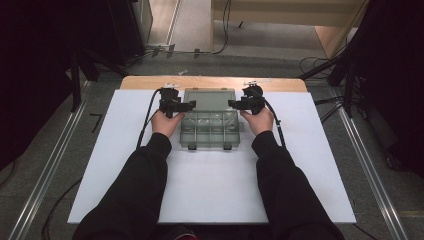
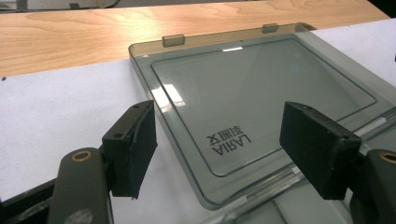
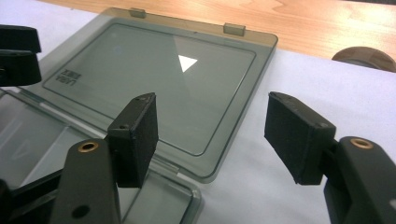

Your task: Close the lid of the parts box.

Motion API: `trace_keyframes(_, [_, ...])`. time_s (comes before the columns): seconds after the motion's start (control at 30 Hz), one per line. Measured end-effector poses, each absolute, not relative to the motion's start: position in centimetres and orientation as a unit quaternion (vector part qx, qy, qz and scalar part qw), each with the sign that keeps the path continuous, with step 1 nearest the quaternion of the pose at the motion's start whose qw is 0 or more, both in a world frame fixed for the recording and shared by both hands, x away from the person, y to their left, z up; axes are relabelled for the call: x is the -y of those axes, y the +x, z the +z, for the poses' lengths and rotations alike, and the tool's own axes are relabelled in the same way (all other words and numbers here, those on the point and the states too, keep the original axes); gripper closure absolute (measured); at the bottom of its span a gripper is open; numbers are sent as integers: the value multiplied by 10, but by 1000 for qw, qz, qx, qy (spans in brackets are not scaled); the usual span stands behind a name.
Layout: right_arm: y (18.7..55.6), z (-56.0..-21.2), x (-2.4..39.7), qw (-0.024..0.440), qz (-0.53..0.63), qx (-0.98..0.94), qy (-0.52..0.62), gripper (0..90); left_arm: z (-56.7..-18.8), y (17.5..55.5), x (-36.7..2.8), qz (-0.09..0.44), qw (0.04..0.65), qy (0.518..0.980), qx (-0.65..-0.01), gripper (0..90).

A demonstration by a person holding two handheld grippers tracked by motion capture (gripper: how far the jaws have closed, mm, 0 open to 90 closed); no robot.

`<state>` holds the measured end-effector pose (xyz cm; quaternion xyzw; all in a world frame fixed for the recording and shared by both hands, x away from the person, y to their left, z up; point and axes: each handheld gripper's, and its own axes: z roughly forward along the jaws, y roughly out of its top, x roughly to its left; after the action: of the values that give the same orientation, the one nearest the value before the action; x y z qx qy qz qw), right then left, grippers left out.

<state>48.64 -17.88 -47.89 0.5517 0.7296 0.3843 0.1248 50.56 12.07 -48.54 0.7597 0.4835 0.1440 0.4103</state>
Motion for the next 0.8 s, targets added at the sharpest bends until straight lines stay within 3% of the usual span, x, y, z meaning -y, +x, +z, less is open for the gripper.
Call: trace_keyframes(0.8, [498,-503,169,118,364,-729,568,318,-504,512,-113,139,404,756,-496,277])
